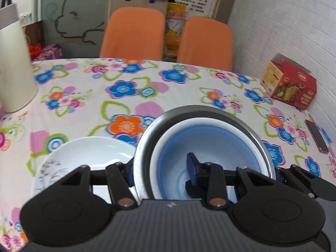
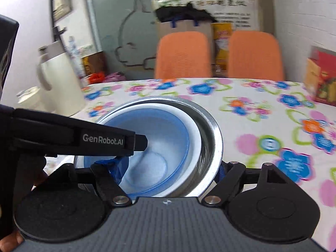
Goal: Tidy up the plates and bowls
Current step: 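Lift the nested bowls with the left tool and set them onto the plate stack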
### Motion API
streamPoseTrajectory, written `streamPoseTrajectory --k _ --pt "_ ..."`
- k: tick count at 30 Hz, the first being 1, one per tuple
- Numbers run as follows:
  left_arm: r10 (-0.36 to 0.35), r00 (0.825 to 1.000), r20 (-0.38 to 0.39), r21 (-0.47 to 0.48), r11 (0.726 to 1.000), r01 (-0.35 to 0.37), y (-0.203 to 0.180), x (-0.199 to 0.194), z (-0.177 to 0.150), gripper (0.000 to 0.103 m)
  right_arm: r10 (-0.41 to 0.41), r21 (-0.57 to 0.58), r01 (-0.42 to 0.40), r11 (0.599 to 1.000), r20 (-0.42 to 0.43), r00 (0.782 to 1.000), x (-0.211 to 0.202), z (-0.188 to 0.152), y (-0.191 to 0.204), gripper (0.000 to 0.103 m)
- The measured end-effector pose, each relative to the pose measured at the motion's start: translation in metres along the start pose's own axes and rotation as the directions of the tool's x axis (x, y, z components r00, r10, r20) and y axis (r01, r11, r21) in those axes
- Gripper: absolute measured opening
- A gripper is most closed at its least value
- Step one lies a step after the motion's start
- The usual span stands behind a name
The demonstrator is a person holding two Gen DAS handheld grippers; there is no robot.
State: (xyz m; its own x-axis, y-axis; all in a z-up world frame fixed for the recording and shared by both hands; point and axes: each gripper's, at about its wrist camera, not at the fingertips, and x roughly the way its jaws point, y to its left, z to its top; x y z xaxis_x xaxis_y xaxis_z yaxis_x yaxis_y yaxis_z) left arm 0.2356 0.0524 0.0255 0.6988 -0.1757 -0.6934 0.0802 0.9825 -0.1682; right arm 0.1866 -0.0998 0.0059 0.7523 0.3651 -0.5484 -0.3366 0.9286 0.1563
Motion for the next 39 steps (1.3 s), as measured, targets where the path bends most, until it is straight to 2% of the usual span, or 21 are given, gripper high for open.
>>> streamPoseTrajectory --k 3,6,10,14,15,17,18,21,25,28,32,34,39 --pt "0.078 0.997 -0.012 -0.047 0.996 -0.078 0.041 -0.008 -0.006 0.034 0.084 -0.021 -0.084 0.996 -0.032 0.996 0.023 0.000 0.031 0.067" --pt "0.122 0.992 -0.036 -0.078 0.989 -0.125 0.073 -0.009 -0.014 0.035 0.138 -0.032 -0.140 0.990 -0.077 0.988 0.041 -0.003 0.053 0.067" --pt "0.120 0.991 -0.060 -0.103 0.987 -0.126 0.096 -0.004 -0.023 0.035 0.145 -0.048 -0.151 0.987 -0.118 0.982 0.052 -0.010 0.072 0.067" --pt "0.105 0.993 -0.053 -0.090 0.990 -0.109 0.100 0.000 -0.028 0.036 0.126 -0.053 -0.134 0.990 -0.141 0.982 0.060 -0.013 0.077 0.068" --pt "0.108 0.993 -0.046 -0.079 0.991 -0.112 0.099 0.000 -0.028 0.038 0.123 -0.059 -0.133 0.989 -0.138 0.983 0.062 -0.014 0.078 0.068" --pt "0.091 0.995 -0.038 -0.070 0.993 -0.094 0.098 0.000 -0.030 0.056 0.130 -0.057 -0.139 0.989 -0.144 0.981 0.063 -0.013 0.078 0.068" --pt "0.072 0.997 -0.036 -0.076 0.994 -0.075 0.097 0.000 -0.030 0.070 0.141 -0.059 -0.151 0.987 -0.152 0.978 0.063 -0.014 0.080 0.068" --pt "0.079 0.997 -0.009 -0.080 0.994 -0.079 0.097 -0.002 -0.031 0.072 0.137 -0.057 -0.147 0.987 -0.151 0.979 0.063 -0.015 0.080 0.066" --pt "0.102 0.993 0.059 -0.081 0.992 -0.097 0.101 -0.016 -0.025 0.076 0.076 -0.085 -0.086 0.993 -0.119 0.990 0.055 -0.012 0.078 0.066" --pt "0.126 0.987 0.103 -0.102 0.988 -0.116 0.104 -0.027 -0.020 0.076 0.065 -0.052 -0.068 0.996 -0.068 0.996 0.042 -0.008 0.070 0.066" --pt "0.139 0.983 0.119 -0.120 0.985 -0.124 0.104 -0.039 -0.020 0.076 0.036 0.033 -0.037 0.999 0.026 0.999 0.021 -0.003 0.049 0.066" --pt "0.142 0.982 0.124 -0.113 0.985 -0.128 0.098 -0.045 -0.026 0.076 0.011 0.051 -0.013 0.999 0.045 0.999 0.012 -0.004 0.039 0.066" --pt "0.137 0.982 0.132 -0.099 0.987 -0.125 0.078 -0.068 -0.050 0.076 -0.119 0.117 0.109 0.987 0.077 0.990 -0.017 -0.017 0.004 0.067"
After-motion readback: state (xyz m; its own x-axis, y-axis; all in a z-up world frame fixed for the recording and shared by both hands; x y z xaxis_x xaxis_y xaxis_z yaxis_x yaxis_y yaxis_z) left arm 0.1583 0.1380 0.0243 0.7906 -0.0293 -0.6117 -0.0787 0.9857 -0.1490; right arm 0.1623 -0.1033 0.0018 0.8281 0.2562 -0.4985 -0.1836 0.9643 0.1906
